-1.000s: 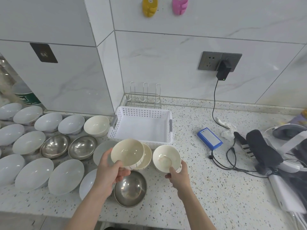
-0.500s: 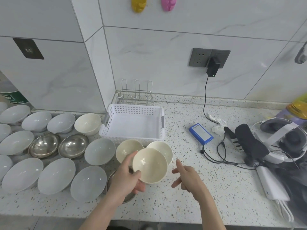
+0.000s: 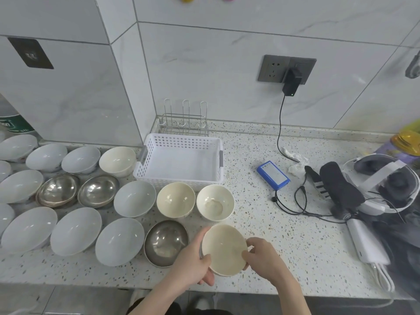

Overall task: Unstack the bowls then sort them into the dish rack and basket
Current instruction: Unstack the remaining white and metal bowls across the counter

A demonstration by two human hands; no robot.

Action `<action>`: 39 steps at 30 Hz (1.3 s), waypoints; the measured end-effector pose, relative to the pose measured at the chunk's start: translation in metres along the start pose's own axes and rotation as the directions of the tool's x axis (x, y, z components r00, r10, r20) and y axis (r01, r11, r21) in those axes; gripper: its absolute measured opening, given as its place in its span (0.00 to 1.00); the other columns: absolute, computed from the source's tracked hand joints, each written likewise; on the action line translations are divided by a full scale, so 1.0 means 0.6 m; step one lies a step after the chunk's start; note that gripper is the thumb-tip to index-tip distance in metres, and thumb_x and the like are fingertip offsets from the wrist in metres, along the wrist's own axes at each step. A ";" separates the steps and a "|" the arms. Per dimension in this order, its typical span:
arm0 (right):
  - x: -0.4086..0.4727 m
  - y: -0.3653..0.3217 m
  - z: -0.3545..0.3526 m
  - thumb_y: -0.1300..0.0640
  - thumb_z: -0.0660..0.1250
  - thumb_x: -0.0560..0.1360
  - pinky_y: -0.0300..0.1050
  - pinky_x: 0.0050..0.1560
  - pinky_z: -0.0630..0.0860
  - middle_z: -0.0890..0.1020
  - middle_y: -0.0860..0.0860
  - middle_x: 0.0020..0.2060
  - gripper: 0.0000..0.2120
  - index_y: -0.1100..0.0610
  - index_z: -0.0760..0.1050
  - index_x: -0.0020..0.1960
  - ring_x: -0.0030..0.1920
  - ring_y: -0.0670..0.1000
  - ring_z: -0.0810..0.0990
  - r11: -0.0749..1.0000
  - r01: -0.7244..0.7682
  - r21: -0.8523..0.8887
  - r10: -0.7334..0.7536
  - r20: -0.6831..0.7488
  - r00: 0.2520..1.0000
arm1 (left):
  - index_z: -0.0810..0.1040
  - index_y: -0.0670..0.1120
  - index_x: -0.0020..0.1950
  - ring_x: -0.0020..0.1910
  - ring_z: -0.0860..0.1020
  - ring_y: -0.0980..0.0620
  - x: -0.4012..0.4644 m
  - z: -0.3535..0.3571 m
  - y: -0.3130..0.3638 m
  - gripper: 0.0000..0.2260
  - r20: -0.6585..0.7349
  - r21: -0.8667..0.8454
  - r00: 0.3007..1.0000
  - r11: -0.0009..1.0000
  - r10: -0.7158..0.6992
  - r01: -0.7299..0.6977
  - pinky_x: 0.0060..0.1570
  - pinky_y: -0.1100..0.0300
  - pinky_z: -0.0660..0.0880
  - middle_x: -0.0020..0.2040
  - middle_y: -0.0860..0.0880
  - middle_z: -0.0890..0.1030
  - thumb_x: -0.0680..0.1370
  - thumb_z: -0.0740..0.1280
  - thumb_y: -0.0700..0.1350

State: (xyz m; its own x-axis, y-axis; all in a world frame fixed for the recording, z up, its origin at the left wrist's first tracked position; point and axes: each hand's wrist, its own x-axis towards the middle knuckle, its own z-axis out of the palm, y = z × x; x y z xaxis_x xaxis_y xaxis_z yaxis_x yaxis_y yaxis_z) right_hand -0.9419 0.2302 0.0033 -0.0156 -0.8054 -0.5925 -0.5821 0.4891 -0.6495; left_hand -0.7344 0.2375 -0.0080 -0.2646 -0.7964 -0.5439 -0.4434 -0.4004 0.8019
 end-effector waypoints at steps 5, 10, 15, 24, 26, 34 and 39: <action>0.000 0.003 0.008 0.63 0.60 0.72 0.32 0.20 0.62 0.85 0.54 0.32 0.10 0.57 0.78 0.48 0.17 0.41 0.68 1.000 0.007 -0.022 -0.007 -0.002 1.000 | 0.52 0.71 0.71 0.32 0.84 0.50 0.000 0.003 0.002 0.37 0.029 0.061 0.999 0.998 -0.024 0.022 0.32 0.63 0.78 0.37 0.50 0.86 0.70 0.69 0.51; 0.007 0.000 0.024 0.61 0.61 0.74 0.32 0.20 0.64 0.85 0.54 0.33 0.08 0.55 0.77 0.50 0.18 0.40 0.70 0.999 0.030 -0.030 -0.030 -0.016 0.999 | 0.49 0.74 0.69 0.43 0.81 0.56 -0.001 -0.004 0.008 0.48 0.000 0.252 1.000 0.968 0.018 -0.017 0.33 0.67 0.75 0.52 0.62 0.79 0.58 0.75 0.54; 0.013 -0.005 0.028 0.61 0.61 0.75 0.33 0.20 0.64 0.84 0.53 0.32 0.08 0.54 0.76 0.50 0.17 0.41 0.68 0.999 0.042 -0.033 -0.043 -0.027 0.999 | 0.42 0.72 0.66 0.41 0.77 0.57 0.007 -0.006 0.009 0.49 -0.031 0.401 1.000 0.916 0.001 0.012 0.35 0.66 0.73 0.41 0.64 0.75 0.61 0.76 0.54; 0.026 -0.018 0.035 0.60 0.60 0.74 0.34 0.22 0.66 0.84 0.52 0.33 0.10 0.55 0.76 0.53 0.21 0.41 0.71 0.997 0.026 -0.077 -0.027 -0.010 1.000 | 0.43 0.64 0.72 0.44 0.77 0.52 0.017 -0.012 0.010 0.50 -0.078 0.471 0.995 0.877 -0.064 0.093 0.44 0.56 0.80 0.42 0.58 0.73 0.64 0.77 0.54; 0.026 -0.019 0.036 0.60 0.59 0.75 0.34 0.22 0.66 0.85 0.52 0.34 0.10 0.56 0.76 0.54 0.20 0.40 0.70 0.996 0.031 -0.087 -0.030 0.007 1.000 | 0.46 0.64 0.73 0.43 0.78 0.52 0.016 -0.015 0.011 0.50 -0.084 0.471 0.994 0.877 -0.064 0.096 0.42 0.58 0.79 0.42 0.58 0.73 0.64 0.77 0.53; 0.035 -0.022 0.024 0.55 0.62 0.76 0.35 0.24 0.66 0.86 0.50 0.34 0.08 0.51 0.75 0.53 0.21 0.39 0.70 0.996 -0.011 -0.084 0.016 0.063 0.998 | 0.44 0.59 0.75 0.49 0.80 0.48 0.014 -0.019 0.020 0.50 -0.066 0.548 0.994 0.829 -0.087 0.109 0.47 0.54 0.80 0.45 0.52 0.77 0.66 0.77 0.55; 0.026 -0.026 0.026 0.45 0.63 0.76 0.37 0.35 0.74 0.85 0.48 0.38 0.13 0.50 0.75 0.57 0.35 0.42 0.79 0.988 -0.056 -0.143 0.053 -0.024 0.998 | 0.41 0.57 0.78 0.49 0.79 0.50 0.016 -0.030 0.009 0.51 -0.071 0.538 0.994 0.836 -0.083 0.108 0.47 0.56 0.78 0.53 0.48 0.80 0.67 0.74 0.59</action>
State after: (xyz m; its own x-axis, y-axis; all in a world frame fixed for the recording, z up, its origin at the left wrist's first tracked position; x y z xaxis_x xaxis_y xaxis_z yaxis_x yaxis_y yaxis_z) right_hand -0.9204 0.2154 -0.0037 -0.0659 -0.7859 -0.6148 -0.6904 0.4808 -0.5406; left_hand -0.7238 0.2195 -0.0042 -0.1656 -0.7905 -0.5896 -0.8602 -0.1766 0.4784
